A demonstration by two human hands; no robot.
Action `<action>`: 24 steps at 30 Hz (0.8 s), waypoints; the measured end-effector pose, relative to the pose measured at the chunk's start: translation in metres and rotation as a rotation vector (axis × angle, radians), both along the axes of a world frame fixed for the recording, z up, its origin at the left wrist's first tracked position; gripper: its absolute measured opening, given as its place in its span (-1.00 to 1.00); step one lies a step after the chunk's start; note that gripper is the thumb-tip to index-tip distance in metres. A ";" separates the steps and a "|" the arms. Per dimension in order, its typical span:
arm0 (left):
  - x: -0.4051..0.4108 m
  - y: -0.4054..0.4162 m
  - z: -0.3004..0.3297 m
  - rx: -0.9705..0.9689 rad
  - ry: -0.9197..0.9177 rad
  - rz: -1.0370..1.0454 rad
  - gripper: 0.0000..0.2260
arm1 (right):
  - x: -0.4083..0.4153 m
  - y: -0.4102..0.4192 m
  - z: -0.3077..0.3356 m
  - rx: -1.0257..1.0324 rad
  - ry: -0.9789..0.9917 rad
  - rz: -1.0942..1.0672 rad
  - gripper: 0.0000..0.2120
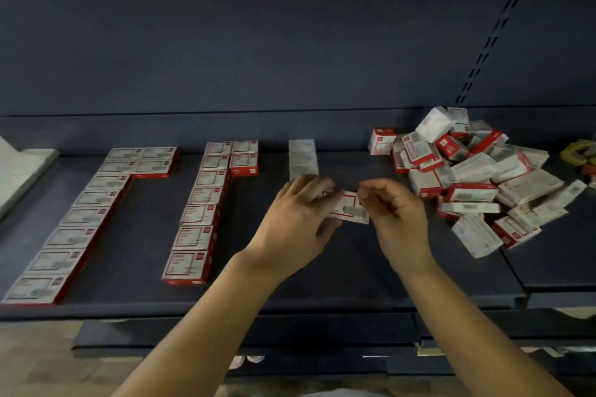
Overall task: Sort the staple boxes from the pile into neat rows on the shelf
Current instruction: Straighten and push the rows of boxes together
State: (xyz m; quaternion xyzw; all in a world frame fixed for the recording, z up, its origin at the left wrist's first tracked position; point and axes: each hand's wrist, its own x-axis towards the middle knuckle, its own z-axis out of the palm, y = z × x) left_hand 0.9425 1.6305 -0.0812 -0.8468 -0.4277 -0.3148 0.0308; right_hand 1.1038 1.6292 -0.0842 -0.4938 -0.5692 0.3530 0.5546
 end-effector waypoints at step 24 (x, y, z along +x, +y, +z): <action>-0.281 0.030 -0.026 -0.361 0.172 0.248 -0.71 | -0.248 0.030 -0.028 0.413 -0.837 0.085 -0.67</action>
